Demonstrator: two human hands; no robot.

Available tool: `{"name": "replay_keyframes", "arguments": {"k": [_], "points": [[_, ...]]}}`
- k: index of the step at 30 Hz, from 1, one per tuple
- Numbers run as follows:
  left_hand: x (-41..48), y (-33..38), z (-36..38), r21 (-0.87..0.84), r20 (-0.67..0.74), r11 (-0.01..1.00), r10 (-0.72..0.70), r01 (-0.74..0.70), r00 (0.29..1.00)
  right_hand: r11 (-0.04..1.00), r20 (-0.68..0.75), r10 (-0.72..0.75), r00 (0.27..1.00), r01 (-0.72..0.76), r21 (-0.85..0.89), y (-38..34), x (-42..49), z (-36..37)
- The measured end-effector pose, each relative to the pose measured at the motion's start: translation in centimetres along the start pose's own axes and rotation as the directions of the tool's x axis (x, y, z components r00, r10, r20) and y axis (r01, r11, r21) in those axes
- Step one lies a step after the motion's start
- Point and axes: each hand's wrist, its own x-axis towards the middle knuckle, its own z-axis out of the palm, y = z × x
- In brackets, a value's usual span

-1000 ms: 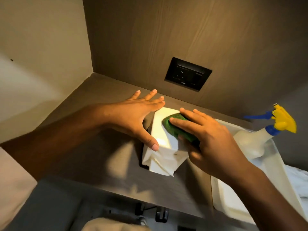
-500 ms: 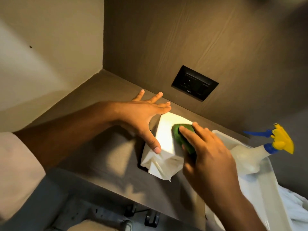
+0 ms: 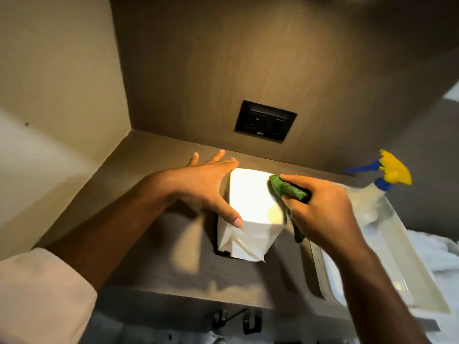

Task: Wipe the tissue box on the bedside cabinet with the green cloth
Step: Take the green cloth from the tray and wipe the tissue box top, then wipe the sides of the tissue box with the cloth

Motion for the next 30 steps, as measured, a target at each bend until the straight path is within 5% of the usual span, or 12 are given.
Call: {"name": "replay_keyframes", "arguments": {"k": [2,6,9,16,21,25,30], "points": [[0.7,1.1,-1.0,0.125,0.081,0.992,-0.003,-0.007,0.997,0.949,-0.016,0.084,0.996,-0.075,0.306,2.1,-1.3,-1.2],[2.3,4.9,-2.3,0.323,0.197,0.944,-0.001,-0.065,0.980,0.541,-0.057,0.272,0.961,-0.104,0.834,3.8,-5.0,0.0],[3.2,7.0,-2.5,0.414,0.212,0.904,0.019,-0.107,0.977,0.308,-0.111,0.414,0.904,-0.025,0.951,4.2,-7.6,1.7],[3.2,6.5,-3.9,0.470,0.392,0.859,0.004,-0.204,0.920,-0.018,-0.150,0.564,0.812,0.194,0.981,4.6,-11.7,7.9],[2.4,6.6,-4.2,0.351,0.517,0.928,-0.080,-0.126,0.852,-0.027,-0.172,0.577,0.798,0.230,0.973,2.2,-12.9,11.9],[3.5,6.0,-0.9,0.278,0.191,0.943,0.131,-0.181,0.973,0.075,-0.213,0.600,0.771,0.211,0.975,0.0,-12.8,14.0],[2.7,4.1,0.9,0.287,0.013,0.885,0.380,-0.367,0.925,0.400,-0.414,0.541,0.732,0.208,0.892,-3.1,-11.2,15.6]]}}
